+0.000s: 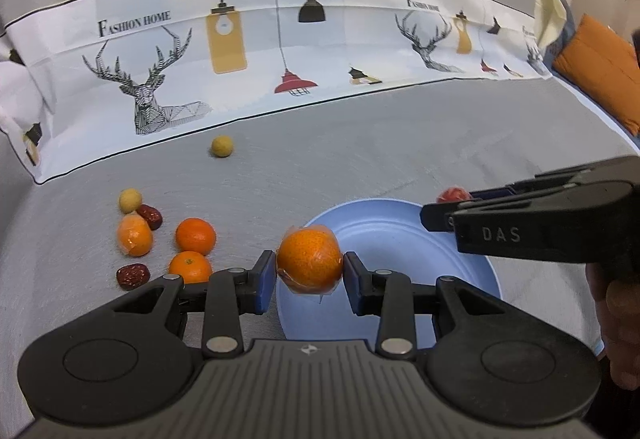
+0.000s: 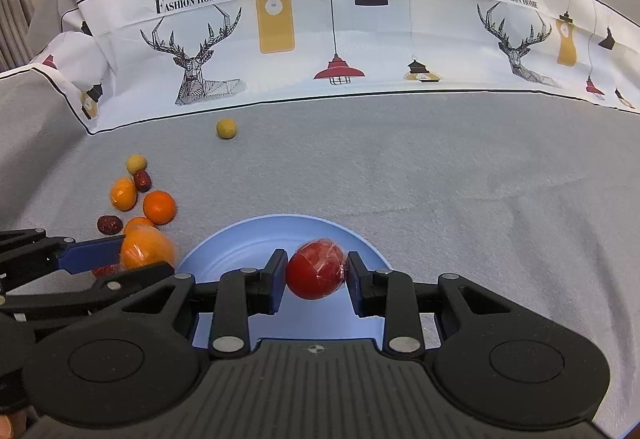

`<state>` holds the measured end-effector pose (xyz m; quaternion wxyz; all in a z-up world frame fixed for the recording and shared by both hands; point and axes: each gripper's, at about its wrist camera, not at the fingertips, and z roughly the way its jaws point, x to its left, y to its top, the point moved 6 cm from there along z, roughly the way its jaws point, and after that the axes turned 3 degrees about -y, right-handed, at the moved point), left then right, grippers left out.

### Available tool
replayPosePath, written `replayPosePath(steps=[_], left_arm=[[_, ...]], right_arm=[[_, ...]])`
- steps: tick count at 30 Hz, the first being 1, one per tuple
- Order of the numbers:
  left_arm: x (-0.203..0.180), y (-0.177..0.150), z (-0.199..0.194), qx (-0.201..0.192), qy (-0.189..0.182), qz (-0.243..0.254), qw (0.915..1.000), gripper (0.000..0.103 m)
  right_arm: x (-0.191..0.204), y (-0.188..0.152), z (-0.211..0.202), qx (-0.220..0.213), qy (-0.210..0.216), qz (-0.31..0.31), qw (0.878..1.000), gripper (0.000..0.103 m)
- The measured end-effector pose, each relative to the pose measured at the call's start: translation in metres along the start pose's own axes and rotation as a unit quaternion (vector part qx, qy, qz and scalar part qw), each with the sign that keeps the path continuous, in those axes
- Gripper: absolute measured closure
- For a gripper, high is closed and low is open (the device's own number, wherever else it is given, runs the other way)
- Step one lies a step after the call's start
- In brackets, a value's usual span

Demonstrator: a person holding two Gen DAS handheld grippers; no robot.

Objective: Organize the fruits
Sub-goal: 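Carry the wrapped orange with the left tool while the right tool carries the red fruit over the plate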

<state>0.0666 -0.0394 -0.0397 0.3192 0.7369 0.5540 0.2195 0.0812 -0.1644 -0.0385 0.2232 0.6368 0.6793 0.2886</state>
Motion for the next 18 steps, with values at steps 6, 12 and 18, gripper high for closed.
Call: replayPosePath(steps=[6, 12, 18], left_arm=[[-0.0020, -0.0035, 0.0033, 0.007, -0.004, 0.008, 0.9999, 0.063], [-0.0018, -0.0037, 0.0059, 0.012, -0.006, 0.012, 0.9998, 0.063], [-0.0037, -0.0041, 0.0063, 0.012, -0.007, 0.018, 0.9997, 0.063]], right_arm=[[0.0007, -0.0006, 0.0022, 0.005, -0.001, -0.001, 1.000, 0.070], [-0.0009, -0.0030, 0.0042, 0.012, -0.004, -0.003, 1.000, 0.070], [-0.0003, -0.0030, 0.0050, 0.013, -0.005, -0.004, 1.000, 0.070]])
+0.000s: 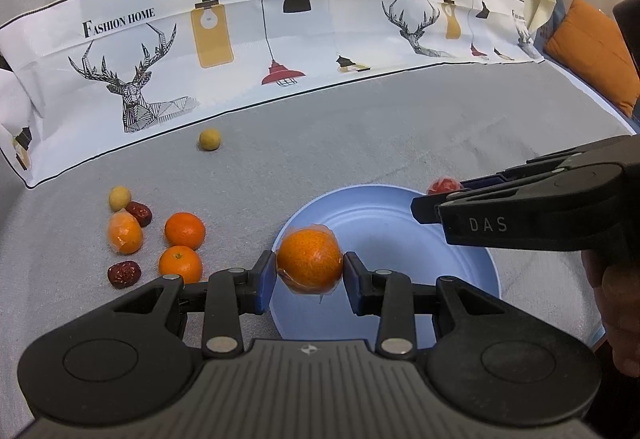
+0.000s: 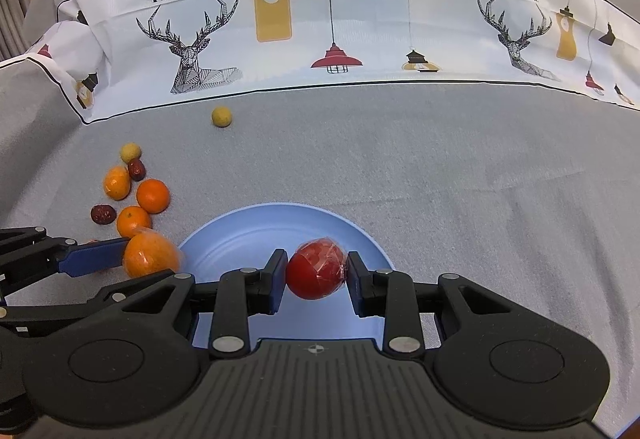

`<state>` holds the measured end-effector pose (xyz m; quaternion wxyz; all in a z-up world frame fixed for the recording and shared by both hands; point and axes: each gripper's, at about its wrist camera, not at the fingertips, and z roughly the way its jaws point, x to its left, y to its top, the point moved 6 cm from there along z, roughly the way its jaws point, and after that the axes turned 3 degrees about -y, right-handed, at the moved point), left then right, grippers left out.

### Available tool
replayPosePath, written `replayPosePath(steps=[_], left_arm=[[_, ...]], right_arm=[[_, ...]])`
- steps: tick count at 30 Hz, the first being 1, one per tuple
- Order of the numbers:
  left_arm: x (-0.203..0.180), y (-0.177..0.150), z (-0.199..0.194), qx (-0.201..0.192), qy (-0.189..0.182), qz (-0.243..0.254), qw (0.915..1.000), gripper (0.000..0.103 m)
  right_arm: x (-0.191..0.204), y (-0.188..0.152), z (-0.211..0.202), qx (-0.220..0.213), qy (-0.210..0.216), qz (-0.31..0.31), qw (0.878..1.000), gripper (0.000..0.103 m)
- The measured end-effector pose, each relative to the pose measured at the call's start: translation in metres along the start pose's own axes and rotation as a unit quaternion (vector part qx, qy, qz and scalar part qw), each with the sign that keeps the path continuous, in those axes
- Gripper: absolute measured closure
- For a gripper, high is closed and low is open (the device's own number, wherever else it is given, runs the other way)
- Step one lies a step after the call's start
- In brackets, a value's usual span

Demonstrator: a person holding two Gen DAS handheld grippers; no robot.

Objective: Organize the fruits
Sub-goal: 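Carry the wrapped orange with the left tool while the right tool carries the red fruit over the plate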

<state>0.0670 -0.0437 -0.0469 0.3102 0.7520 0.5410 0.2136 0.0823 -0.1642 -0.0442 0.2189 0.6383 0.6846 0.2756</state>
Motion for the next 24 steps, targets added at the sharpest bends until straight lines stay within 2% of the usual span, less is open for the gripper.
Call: replayPosePath(steps=[24], left_arm=[[-0.0011, -0.0007, -0.0005, 0.002, -0.002, 0.004, 1.0000, 0.063]], right_arm=[[0.0016, -0.0026, 0.0038, 0.005, -0.001, 0.001, 1.000, 0.070]])
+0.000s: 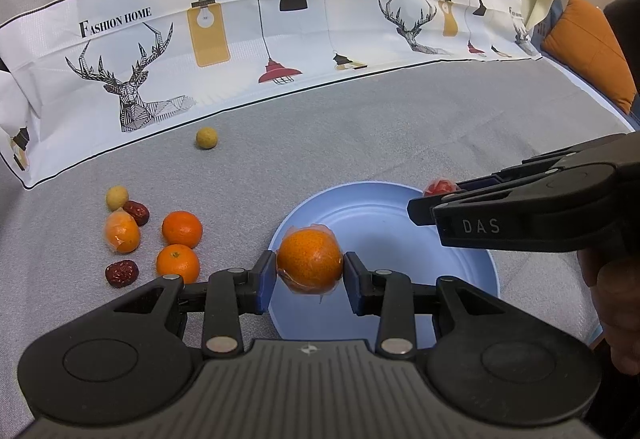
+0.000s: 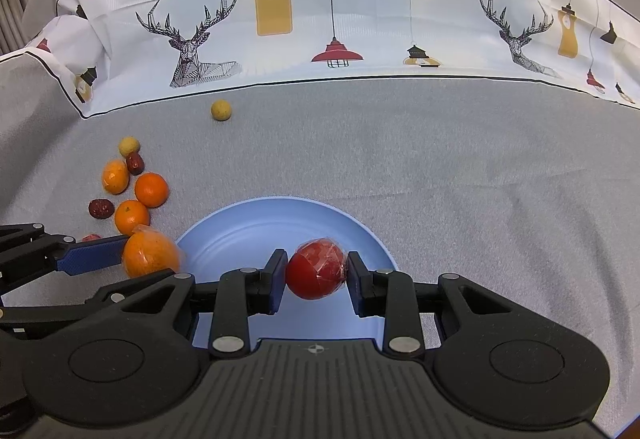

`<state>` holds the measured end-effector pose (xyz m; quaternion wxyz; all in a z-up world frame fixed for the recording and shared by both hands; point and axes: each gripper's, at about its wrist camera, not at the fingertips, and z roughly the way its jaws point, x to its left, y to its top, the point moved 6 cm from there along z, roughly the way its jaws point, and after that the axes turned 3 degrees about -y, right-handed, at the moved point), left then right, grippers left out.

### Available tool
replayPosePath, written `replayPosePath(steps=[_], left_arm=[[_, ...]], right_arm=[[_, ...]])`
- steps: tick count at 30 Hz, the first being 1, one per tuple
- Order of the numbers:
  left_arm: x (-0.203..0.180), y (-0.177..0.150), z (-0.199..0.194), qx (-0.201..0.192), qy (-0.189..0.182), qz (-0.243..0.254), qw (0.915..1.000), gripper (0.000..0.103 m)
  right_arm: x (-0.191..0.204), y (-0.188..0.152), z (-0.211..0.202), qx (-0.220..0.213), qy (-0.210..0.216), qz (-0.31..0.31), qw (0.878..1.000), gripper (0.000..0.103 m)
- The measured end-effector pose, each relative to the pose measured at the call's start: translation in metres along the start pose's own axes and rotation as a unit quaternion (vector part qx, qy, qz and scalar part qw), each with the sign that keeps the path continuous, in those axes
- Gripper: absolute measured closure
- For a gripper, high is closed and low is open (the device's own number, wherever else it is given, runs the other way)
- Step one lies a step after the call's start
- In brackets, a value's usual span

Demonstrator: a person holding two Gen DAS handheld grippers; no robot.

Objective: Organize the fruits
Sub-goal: 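Carry the wrapped orange with the left tool while the right tool carries the red fruit over the plate, then open the left tool onto the plate while the right tool releases the red fruit there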

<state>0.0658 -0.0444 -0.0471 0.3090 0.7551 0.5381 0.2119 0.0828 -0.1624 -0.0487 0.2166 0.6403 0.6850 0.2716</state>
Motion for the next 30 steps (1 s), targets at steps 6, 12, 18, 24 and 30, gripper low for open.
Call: replayPosePath(steps=[6, 12, 18, 24, 30], left_arm=[[-0.0002, 0.0001, -0.0001, 0.000, 0.000, 0.000, 1.0000, 0.063], [0.0000, 0.0000, 0.0001, 0.001, 0.000, 0.000, 1.0000, 0.063], [0.0000, -0.0002, 0.0006, 0.002, 0.000, -0.003, 1.0000, 0.053], [0.0010, -0.0004, 0.0014, 0.003, 0.001, -0.003, 1.0000, 0.052], [0.0008, -0.0003, 0.0013, 0.003, 0.001, -0.003, 1.0000, 0.052]], right_arm=[[-0.0003, -0.0003, 0.0004, 0.000, 0.000, 0.000, 1.000, 0.070], [-0.0011, -0.0008, 0.0012, 0.001, -0.001, 0.002, 1.000, 0.070], [-0.0037, -0.0012, 0.0019, 0.002, -0.004, 0.007, 1.000, 0.065], [-0.0021, 0.0001, 0.0015, 0.001, -0.009, 0.010, 1.000, 0.054], [-0.0027, 0.0007, 0.0008, 0.000, -0.008, 0.011, 1.000, 0.054]])
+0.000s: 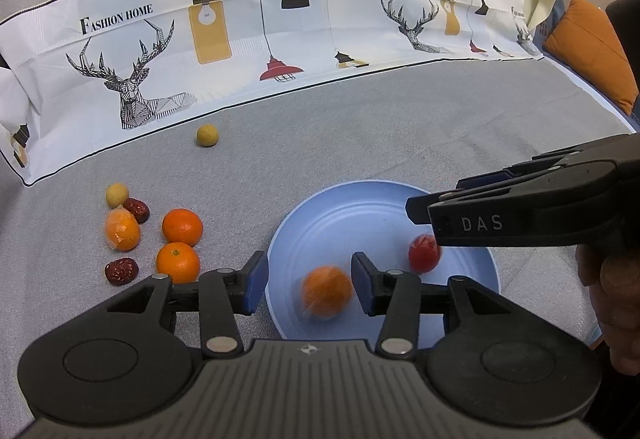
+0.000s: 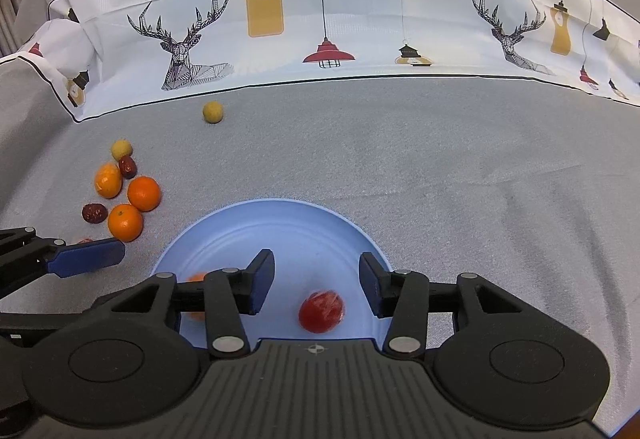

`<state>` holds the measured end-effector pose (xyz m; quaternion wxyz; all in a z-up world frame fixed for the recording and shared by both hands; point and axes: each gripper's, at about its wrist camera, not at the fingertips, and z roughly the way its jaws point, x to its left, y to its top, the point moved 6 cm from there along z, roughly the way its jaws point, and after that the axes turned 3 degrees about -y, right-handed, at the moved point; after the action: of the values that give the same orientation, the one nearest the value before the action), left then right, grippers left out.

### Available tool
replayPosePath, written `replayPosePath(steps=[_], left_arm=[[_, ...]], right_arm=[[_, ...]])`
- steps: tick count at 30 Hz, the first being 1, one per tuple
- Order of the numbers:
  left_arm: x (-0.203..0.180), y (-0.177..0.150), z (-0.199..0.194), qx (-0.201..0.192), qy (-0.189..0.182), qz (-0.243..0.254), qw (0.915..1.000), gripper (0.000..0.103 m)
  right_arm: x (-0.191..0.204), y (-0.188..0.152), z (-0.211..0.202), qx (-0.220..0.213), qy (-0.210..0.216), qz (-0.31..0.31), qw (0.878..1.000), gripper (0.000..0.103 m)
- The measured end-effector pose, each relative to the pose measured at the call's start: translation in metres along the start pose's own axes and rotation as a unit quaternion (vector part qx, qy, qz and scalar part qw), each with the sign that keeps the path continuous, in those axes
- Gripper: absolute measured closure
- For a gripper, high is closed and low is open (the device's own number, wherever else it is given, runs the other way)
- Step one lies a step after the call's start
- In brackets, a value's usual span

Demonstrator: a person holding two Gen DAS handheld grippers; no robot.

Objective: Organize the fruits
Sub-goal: 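Open the left tool onto the plate while the right tool releases the red fruit there, then move both open tools back toward the fruit cluster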

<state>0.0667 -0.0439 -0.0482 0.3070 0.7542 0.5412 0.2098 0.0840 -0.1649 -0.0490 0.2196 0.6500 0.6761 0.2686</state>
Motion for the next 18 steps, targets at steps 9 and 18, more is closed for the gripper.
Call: replayPosePath(steps=[9, 18], left_arm=[[0.0003, 0.0000, 0.0003, -0.001, 0.001, 0.002, 1.0000, 0.052], [0.0002, -0.0007, -0.0006, -0.004, 0.002, 0.003, 1.0000, 0.052]], right_arm=[[0.0020, 0.0013, -0.0015, -0.006, -0.006, -0.013, 1.000, 0.054], [0.0003, 0.0036, -0.0033, -0.014, -0.010, -0.004, 1.000, 0.056]])
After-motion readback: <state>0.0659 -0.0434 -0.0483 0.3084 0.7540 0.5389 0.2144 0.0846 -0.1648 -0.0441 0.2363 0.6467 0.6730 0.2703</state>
